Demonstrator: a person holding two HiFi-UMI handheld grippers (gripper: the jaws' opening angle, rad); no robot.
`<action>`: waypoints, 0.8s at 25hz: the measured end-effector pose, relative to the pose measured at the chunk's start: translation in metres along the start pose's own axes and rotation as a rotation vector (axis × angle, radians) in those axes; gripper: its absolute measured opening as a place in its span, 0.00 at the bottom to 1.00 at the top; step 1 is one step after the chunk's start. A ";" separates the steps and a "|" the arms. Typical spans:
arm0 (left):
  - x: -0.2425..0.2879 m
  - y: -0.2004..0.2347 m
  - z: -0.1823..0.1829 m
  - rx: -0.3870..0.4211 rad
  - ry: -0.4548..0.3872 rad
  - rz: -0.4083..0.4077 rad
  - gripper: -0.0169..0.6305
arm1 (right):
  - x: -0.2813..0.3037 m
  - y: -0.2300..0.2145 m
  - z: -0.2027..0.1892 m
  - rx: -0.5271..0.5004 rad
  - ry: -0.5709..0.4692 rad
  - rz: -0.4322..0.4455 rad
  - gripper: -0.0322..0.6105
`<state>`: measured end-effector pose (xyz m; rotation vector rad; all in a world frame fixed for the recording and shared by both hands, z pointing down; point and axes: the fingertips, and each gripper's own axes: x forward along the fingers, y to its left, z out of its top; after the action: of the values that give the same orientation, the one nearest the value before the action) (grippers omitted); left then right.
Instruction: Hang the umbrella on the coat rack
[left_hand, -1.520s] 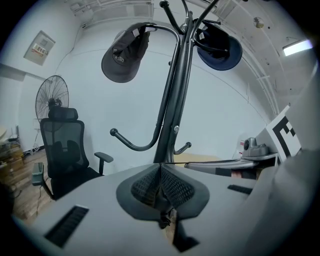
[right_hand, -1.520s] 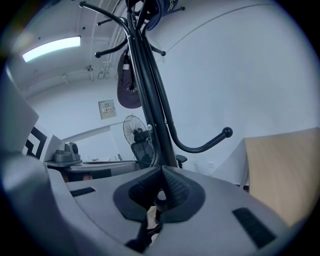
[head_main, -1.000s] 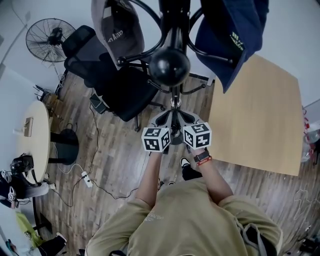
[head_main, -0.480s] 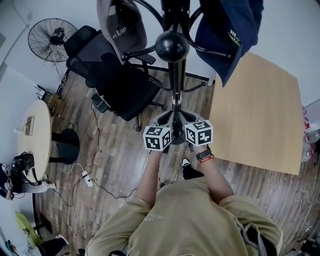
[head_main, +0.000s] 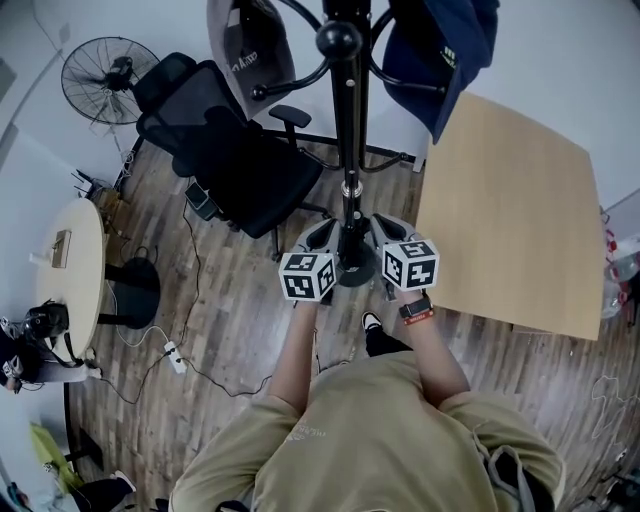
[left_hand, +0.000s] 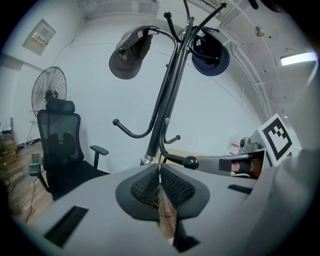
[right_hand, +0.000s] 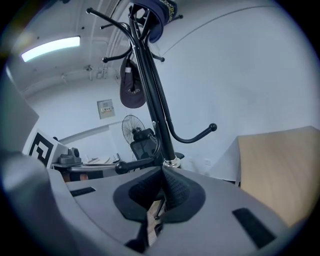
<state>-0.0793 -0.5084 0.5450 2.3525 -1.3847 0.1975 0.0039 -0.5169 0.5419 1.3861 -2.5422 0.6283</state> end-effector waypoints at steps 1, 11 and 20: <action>-0.006 -0.002 0.003 0.006 -0.009 0.004 0.07 | -0.006 0.002 0.002 -0.005 -0.012 -0.005 0.07; -0.085 -0.024 0.021 0.115 -0.129 0.065 0.06 | -0.073 0.033 0.010 -0.039 -0.124 -0.055 0.07; -0.173 -0.051 0.012 0.168 -0.225 0.082 0.06 | -0.149 0.077 -0.009 -0.082 -0.224 -0.132 0.07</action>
<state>-0.1232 -0.3520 0.4650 2.5197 -1.6288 0.0760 0.0215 -0.3627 0.4765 1.6620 -2.5792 0.3602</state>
